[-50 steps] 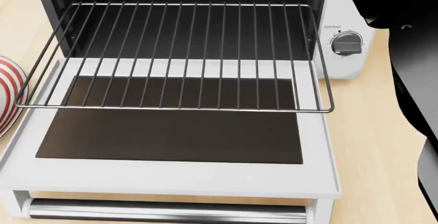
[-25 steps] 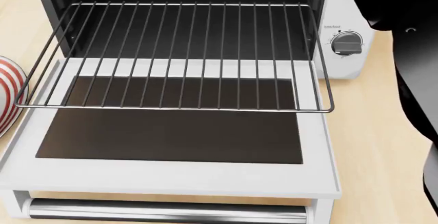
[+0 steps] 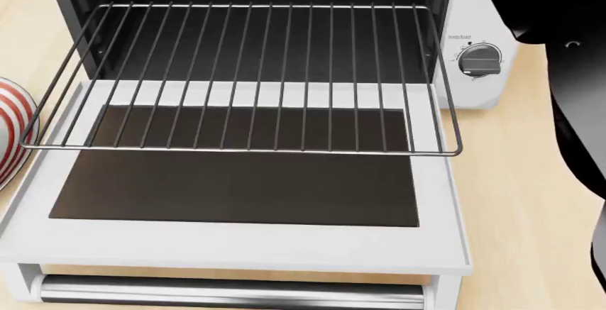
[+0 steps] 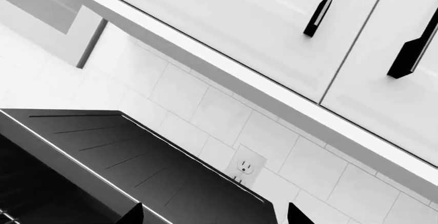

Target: Pick the bread from the rack and place it on the plate on the counter.

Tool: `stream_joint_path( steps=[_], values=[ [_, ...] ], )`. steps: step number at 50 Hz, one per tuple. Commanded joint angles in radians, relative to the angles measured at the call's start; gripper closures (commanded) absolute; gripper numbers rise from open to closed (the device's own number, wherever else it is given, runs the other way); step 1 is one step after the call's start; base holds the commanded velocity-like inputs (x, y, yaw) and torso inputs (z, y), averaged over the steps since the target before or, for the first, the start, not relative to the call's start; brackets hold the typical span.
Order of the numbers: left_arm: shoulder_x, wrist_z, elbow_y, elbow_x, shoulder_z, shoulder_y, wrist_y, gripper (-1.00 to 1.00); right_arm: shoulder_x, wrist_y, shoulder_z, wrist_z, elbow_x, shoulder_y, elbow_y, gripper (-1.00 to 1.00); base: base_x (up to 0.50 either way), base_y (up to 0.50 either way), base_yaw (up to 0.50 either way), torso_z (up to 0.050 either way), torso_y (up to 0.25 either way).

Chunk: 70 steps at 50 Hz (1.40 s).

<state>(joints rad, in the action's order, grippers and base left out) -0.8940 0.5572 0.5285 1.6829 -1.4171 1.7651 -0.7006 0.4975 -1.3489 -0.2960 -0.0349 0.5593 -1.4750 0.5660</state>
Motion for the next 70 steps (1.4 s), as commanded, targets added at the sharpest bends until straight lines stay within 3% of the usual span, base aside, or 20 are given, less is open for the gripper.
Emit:
stream_joint_path(
  steps=[1,13,45,46,63,70],
  values=[
    [0.008,0.013,0.028,0.013,-0.001,-0.029,0.025,1.0,0.001,-0.001,0.0,-0.002,0.006,-0.004,0.0,-1.0,0.0,0.0,0.0,0.0,0.0],
    [0.043,0.011,0.049,0.008,-0.01,-0.048,0.022,1.0,0.003,-0.014,0.008,-0.007,0.018,-0.005,0.01,-1.0,0.0,0.0,0.0,0.0,0.0],
    [-0.011,0.056,-0.001,0.043,0.008,-0.072,0.013,1.0,0.003,-0.027,0.007,-0.015,0.04,-0.019,0.012,-1.0,0.0,0.0,0.0,0.0,0.0],
    [-0.012,0.06,-0.006,0.038,0.009,-0.064,0.014,-1.0,0.002,-0.027,0.008,-0.015,0.04,-0.021,0.012,-1.0,0.0,0.0,0.0,0.0,0.0],
    [-0.003,0.046,-0.081,-0.016,0.003,-0.003,-0.012,-1.0,0.006,-0.03,0.014,-0.023,0.053,-0.01,0.023,-1.0,0.0,0.0,0.0,0.0,0.0],
    [-0.061,0.076,-0.194,0.008,0.044,0.059,-0.023,-1.0,0.008,-0.03,0.017,-0.024,0.058,-0.009,0.024,-1.0,0.0,0.0,0.0,0.0,0.0]
  ],
)
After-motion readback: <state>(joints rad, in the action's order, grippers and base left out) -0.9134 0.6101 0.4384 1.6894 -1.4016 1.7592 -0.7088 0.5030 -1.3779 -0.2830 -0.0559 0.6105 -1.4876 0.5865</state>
